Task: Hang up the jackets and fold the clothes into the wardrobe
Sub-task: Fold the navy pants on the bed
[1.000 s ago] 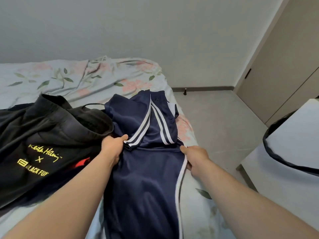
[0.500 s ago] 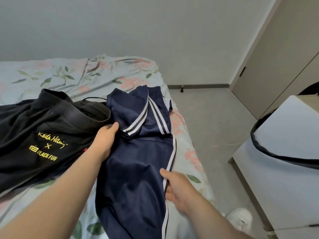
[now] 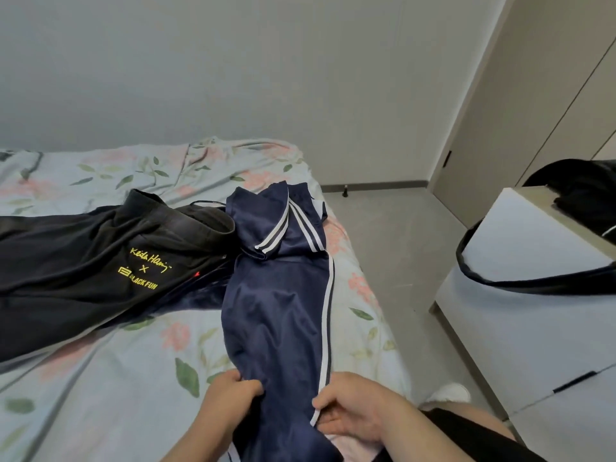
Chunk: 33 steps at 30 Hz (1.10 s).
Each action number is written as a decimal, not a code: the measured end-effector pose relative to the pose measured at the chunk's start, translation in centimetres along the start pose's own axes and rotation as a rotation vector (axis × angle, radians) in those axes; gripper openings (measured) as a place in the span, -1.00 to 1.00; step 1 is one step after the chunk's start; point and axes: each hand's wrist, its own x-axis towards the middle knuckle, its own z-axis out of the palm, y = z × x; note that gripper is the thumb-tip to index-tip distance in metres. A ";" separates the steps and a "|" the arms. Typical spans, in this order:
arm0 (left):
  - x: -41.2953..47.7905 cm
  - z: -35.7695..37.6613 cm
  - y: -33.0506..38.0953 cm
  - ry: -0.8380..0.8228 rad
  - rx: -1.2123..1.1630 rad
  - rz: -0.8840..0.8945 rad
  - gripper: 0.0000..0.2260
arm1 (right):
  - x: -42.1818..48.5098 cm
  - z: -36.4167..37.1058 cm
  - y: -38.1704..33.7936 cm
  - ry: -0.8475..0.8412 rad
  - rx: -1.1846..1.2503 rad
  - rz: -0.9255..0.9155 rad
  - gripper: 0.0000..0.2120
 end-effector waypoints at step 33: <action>-6.4 -4.0 0.8 -0.101 -0.566 -0.087 -0.70 | -5.2 1.1 1.9 0.252 0.352 -0.644 -0.86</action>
